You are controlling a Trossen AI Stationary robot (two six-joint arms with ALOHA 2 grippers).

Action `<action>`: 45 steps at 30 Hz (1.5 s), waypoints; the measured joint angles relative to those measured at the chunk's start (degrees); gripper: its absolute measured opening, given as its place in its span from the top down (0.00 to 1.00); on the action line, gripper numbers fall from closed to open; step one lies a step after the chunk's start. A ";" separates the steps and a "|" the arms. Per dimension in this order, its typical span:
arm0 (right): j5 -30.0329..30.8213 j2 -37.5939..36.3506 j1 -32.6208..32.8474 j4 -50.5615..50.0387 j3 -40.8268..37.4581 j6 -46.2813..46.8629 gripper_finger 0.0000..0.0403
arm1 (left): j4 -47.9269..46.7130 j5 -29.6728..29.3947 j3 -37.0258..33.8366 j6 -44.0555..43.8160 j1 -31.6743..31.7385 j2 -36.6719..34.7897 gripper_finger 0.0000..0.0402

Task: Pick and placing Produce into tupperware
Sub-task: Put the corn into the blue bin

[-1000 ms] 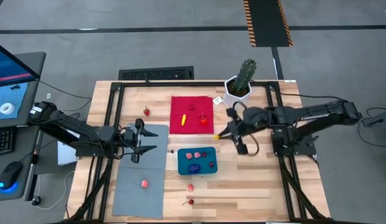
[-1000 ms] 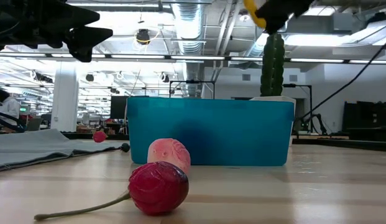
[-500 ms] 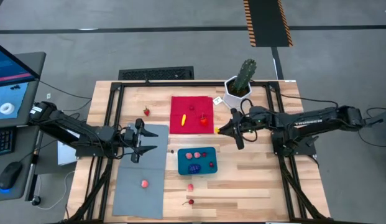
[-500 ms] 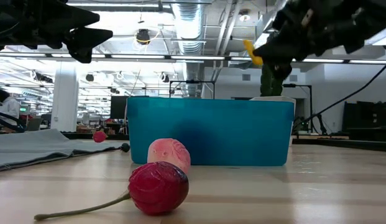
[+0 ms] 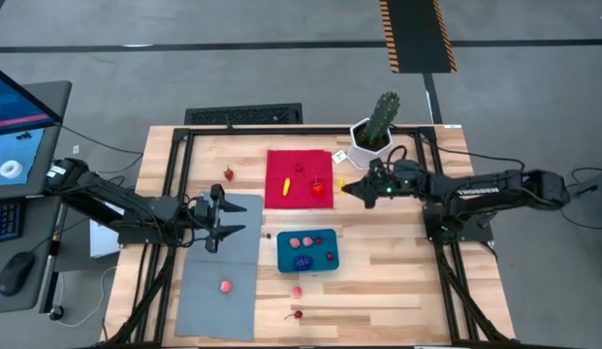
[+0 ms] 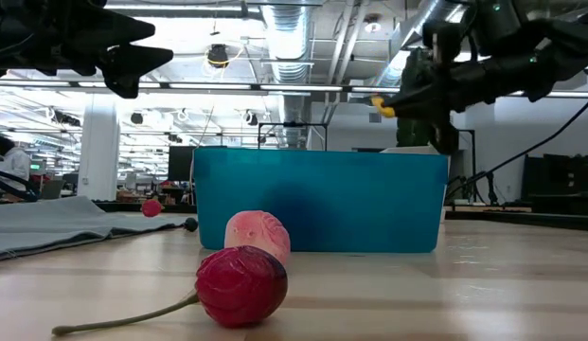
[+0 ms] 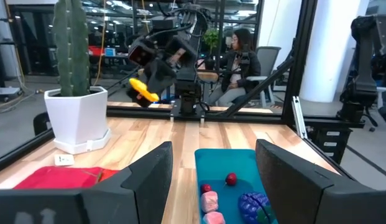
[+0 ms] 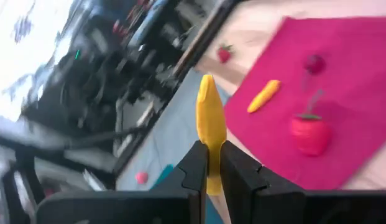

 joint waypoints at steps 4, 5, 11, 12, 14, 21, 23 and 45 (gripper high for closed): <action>-0.07 0.00 -2.44 -1.85 0.00 9.33 0.85 | 0.00 -1.07 0.00 -0.55 0.00 0.00 0.45; -0.14 0.00 -2.81 -2.01 0.00 11.65 0.85 | 0.00 -1.16 0.00 -0.84 0.00 0.00 0.45; -0.18 0.00 -3.59 0.49 0.00 15.45 0.85 | 0.00 -1.40 0.00 -1.04 0.00 0.00 0.45; -0.18 0.00 -3.51 0.88 0.00 15.50 0.85 | 0.00 -1.58 -0.02 -1.06 0.00 0.00 0.45; -0.20 0.00 -3.39 1.37 0.02 16.22 0.85 | 0.00 -2.09 -0.01 -1.05 0.00 0.00 0.45; -0.17 0.00 -1.07 3.44 0.04 9.45 0.85 | 0.02 -2.59 0.00 -1.04 0.00 0.00 0.45; -0.07 0.00 0.28 4.61 0.07 5.57 0.85 | 0.01 -2.59 0.00 -1.04 0.00 0.00 0.45; 2.45 0.00 21.29 10.13 1.26 -63.56 0.85 | -0.87 -2.59 -0.01 0.56 0.00 0.02 0.45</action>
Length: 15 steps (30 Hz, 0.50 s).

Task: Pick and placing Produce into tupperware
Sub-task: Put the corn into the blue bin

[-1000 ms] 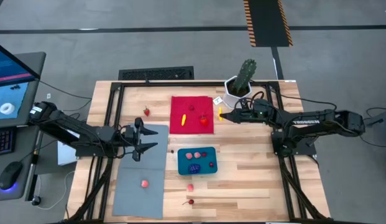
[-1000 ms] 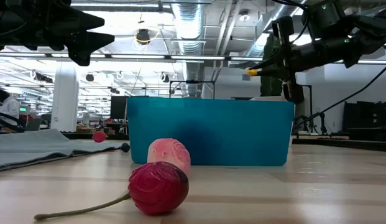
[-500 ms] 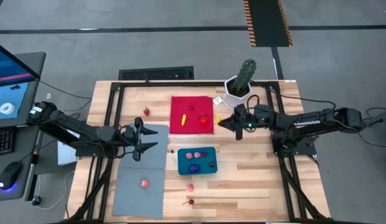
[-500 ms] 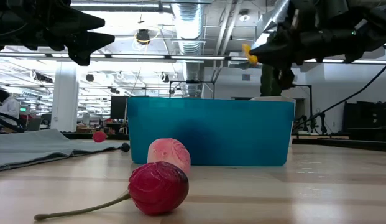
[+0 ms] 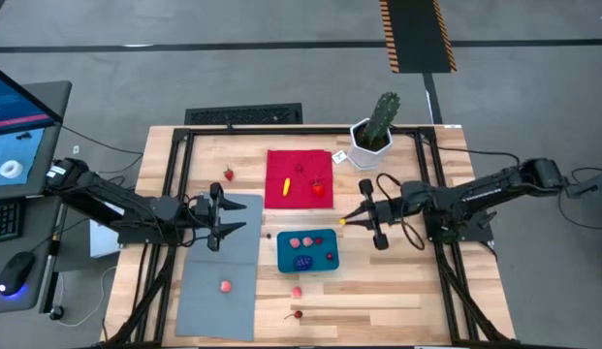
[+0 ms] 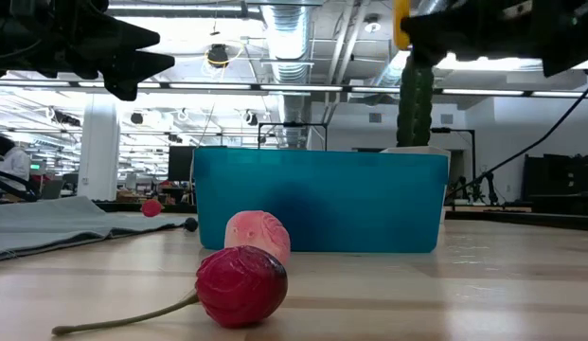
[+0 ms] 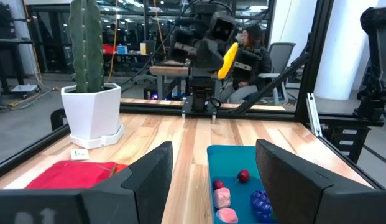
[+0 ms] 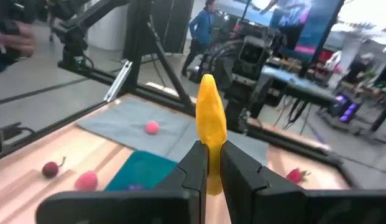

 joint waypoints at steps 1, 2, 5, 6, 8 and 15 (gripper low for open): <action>1.47 0.02 1.09 -0.25 0.48 -0.74 0.85 | -0.04 0.00 -0.01 0.00 0.00 0.00 0.45; 3.02 0.00 2.07 -0.32 0.93 -0.97 0.85 | -0.15 0.00 0.01 0.01 0.00 0.00 0.45; 6.44 0.00 4.33 -1.56 2.40 -1.17 0.85 | -0.39 0.00 0.00 0.02 0.00 0.00 0.45; 7.38 0.00 4.79 -2.13 2.93 -1.15 0.85 | -0.43 0.00 0.01 0.02 0.00 0.00 0.45; 8.55 0.01 5.33 -3.64 4.18 0.10 0.85 | -0.40 0.00 -0.01 0.02 0.00 0.00 0.45; 8.27 3.09 3.78 -5.61 8.71 35.52 0.85 | -0.39 -0.88 -0.01 0.02 0.00 0.00 0.45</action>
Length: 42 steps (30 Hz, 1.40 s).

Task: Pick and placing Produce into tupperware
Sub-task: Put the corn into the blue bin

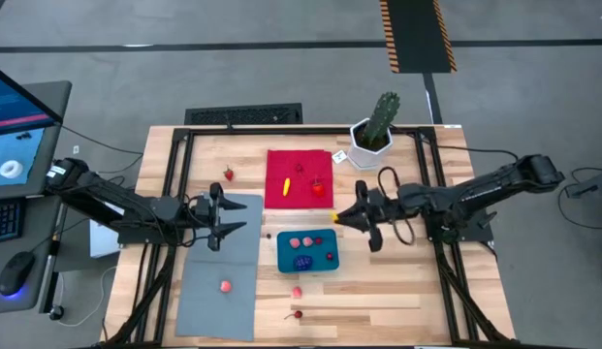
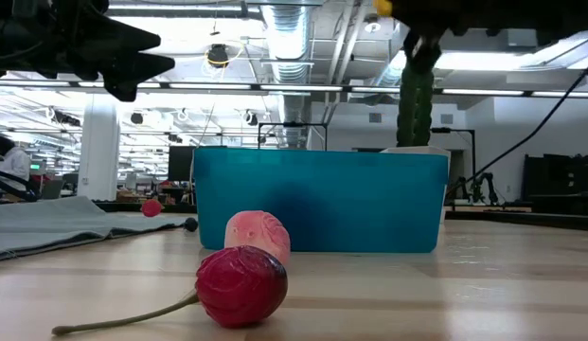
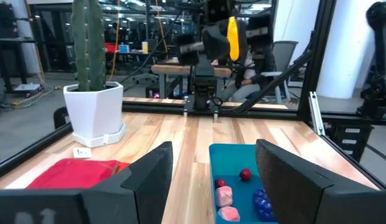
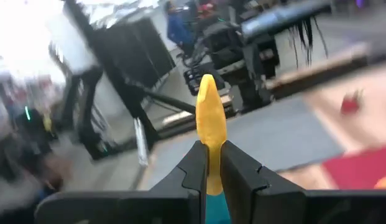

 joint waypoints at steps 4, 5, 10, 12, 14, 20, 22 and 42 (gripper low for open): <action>-0.61 4.00 -0.86 0.05 1.76 11.88 0.85 | -0.04 -0.70 0.02 -0.02 0.00 0.02 0.45; -1.47 5.22 -0.80 -0.07 2.14 11.93 0.85 | -0.02 -0.69 0.02 -0.02 0.00 0.02 0.45; -1.10 12.06 -0.71 4.04 3.92 31.68 0.85 | -0.07 -0.66 0.02 -0.39 0.00 0.00 0.45; -2.87 14.47 -1.00 5.55 4.51 34.09 0.85 | -0.18 -0.66 0.02 -0.47 0.00 0.02 0.45; -4.84 16.16 -1.48 5.52 5.03 32.93 0.85 | -0.24 -0.65 0.02 -0.47 0.00 0.00 0.45; -8.95 18.97 -1.08 5.32 7.24 16.89 0.85 | -0.55 -0.63 0.02 -0.48 0.00 0.02 0.45; -9.33 19.38 0.13 4.67 8.46 5.78 0.85 | -0.55 -0.63 0.02 -0.46 0.00 0.02 0.45; -6.69 22.77 -2.76 -41.98 21.07 20.66 0.85 | -0.87 -1.06 0.02 -0.83 0.00 0.02 0.45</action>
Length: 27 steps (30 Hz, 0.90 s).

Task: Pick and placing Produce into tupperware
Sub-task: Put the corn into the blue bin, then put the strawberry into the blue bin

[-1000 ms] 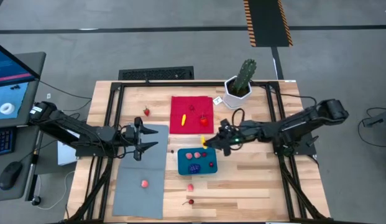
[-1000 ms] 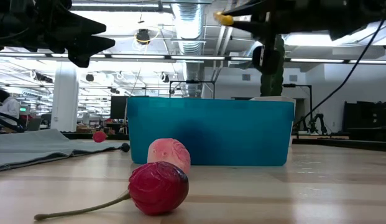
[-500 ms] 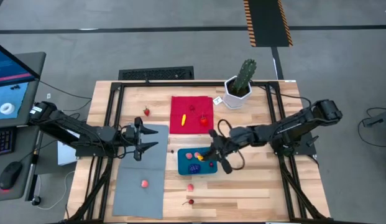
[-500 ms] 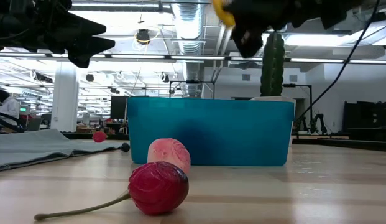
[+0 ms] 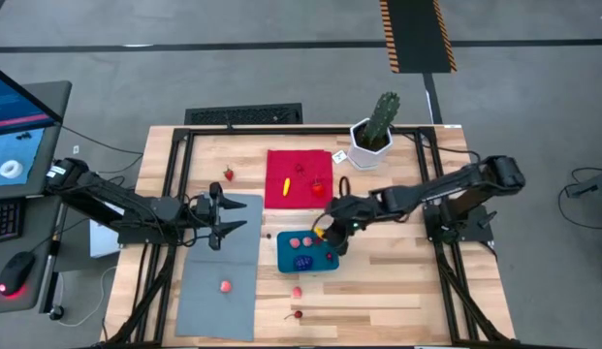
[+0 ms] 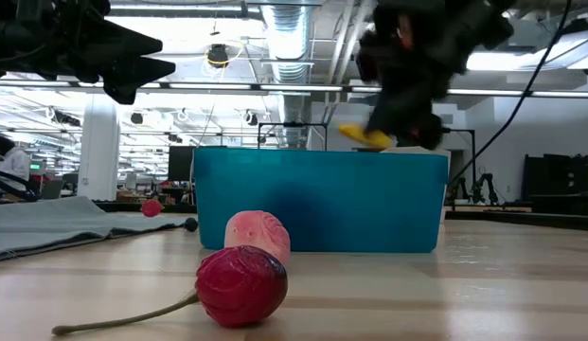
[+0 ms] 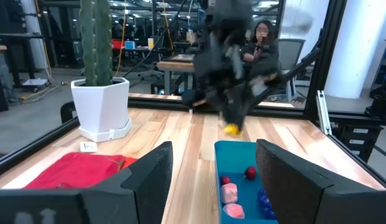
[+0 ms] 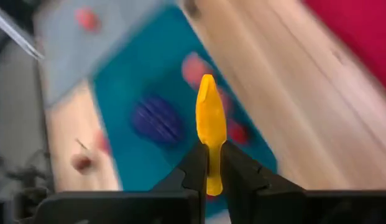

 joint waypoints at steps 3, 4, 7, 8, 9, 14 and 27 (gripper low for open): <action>-0.53 1.45 -0.04 3.39 0.65 0.24 0.85 | -0.63 -0.03 0.00 -0.03 0.00 -0.03 0.45; -1.29 1.87 0.07 2.40 0.48 0.03 0.85 | -0.64 -0.02 0.00 -0.10 0.00 0.00 0.45; -3.37 4.24 0.24 5.79 0.17 -1.09 0.82 | -1.24 -0.04 0.02 -0.13 0.00 -0.09 0.45; -4.12 4.66 0.26 7.88 0.23 -1.30 0.81 | -0.96 -0.04 0.02 -0.17 0.00 0.05 0.45; -4.50 4.83 0.23 9.69 0.30 -1.53 0.79 | -0.91 -0.12 0.06 -0.33 0.00 0.06 0.45; -5.38 4.86 -0.24 10.98 0.26 -1.72 0.65 | -1.35 -0.51 0.04 -0.76 0.00 -0.03 0.45; 0.92 -0.63 -5.34 10.22 0.31 -12.64 0.50 | -1.14 -0.97 0.04 -0.76 0.00 -0.02 0.45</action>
